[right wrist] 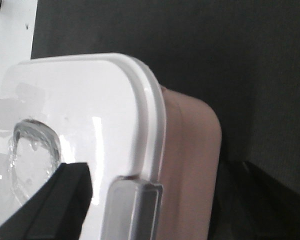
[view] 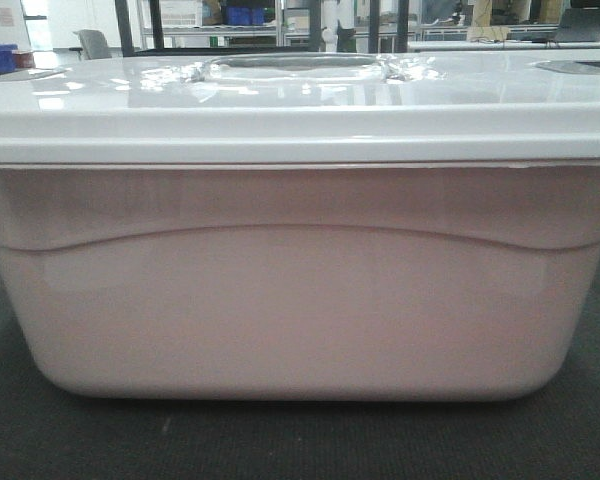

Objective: Grab white bin and place on right shelf
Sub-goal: 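Close both grippers on the lid rim at each bin end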

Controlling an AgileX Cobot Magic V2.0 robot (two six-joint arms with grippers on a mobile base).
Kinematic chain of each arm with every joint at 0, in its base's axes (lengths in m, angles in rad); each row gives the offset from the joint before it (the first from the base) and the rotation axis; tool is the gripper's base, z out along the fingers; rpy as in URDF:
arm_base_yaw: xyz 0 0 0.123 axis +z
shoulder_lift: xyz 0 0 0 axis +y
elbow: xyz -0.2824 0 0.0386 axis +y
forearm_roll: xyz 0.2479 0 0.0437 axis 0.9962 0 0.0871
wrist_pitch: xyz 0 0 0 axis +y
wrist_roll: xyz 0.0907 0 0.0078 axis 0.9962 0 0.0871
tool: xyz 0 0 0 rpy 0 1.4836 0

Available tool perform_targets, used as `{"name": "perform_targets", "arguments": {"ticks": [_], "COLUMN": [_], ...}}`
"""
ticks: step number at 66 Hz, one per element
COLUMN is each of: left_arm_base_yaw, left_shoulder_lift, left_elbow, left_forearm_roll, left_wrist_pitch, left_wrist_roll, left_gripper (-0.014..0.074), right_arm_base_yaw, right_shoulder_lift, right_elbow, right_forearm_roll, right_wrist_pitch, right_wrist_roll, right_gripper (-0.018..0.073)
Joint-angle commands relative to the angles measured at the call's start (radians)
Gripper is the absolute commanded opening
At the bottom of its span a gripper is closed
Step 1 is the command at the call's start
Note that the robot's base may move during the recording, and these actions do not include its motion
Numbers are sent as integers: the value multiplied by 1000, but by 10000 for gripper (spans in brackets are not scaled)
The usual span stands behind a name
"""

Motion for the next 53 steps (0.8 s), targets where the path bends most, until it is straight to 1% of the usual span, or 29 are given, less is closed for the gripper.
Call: {"name": "perform_targets", "arguments": {"ticks": [1,9,18,27,30,36,46,53], "left_arm_base_yaw": [0,0,-4,-47,-64,-85,-106,-118], "left_shoulder_lift": [-33,-33,-33,-33,-33,-33,-33,-33], "left_elbow": [6,61,111,141,141,141,141,141], "left_forearm_roll": [-83,-92,-138,-144,-154,-182,-161,-158], "left_wrist_pitch": [108,108,108,108,108,108,108,108], "left_wrist_roll": [23,42,69,104,118,118,118,118], "left_gripper": [439,439,439,439,439,439,439,439], "right_arm_base_yaw": [-7,-6,-6,-3,-3,-3,31,82], "right_shoulder_lift": [-30,-45,-66,-68,-68,-68,-68,-68], "right_elbow": [23,80,119,143,147,152,152,152], "right_forearm_roll": [94,121,122,130,139,153,153,154], "right_wrist_pitch": [122,122,122,122,122,122,122,122], "right_wrist_roll": [-49,-91,-105,-125,-131,-137,-140,-148], "right_gripper": [611,611,611,611,611,611,611,611]}}
